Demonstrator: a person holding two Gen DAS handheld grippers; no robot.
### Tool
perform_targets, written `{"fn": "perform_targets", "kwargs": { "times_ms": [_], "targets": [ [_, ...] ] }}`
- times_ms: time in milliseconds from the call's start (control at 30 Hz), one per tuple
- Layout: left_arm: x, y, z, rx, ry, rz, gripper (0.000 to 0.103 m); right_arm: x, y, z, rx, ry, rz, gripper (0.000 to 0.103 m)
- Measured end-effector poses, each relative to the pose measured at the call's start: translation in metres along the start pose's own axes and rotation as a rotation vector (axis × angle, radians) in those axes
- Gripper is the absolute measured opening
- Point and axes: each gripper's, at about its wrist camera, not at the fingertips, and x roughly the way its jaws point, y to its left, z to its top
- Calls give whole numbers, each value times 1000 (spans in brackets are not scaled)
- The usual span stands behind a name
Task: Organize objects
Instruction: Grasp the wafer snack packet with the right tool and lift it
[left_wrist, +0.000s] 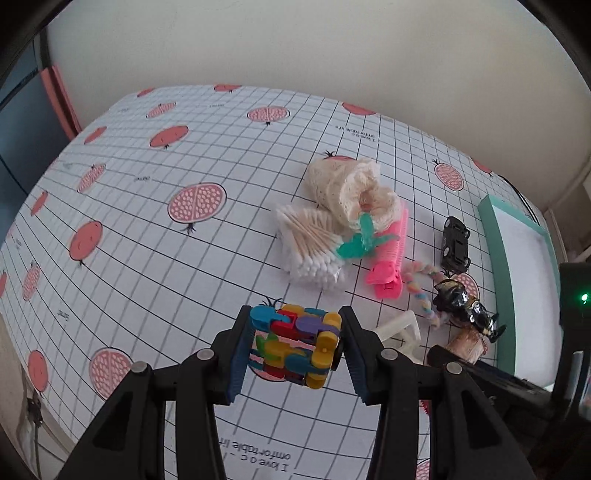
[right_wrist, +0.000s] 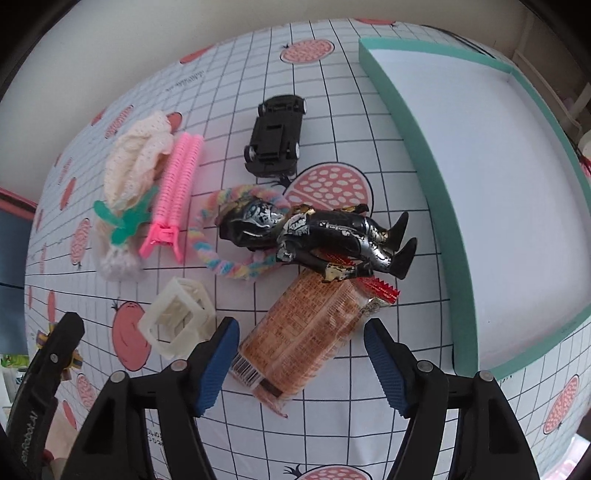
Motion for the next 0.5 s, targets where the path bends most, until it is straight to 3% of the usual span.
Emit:
{"fn": "perform_targets", "kwargs": {
  "times_ms": [400, 500],
  "targets": [
    [11, -12, 14, 14, 47, 3, 48, -1, -4, -6, -14, 16, -16, 47],
    [11, -18, 16, 19, 56, 5, 48, 3, -22, 3, -26, 19, -5, 43]
  ]
}}
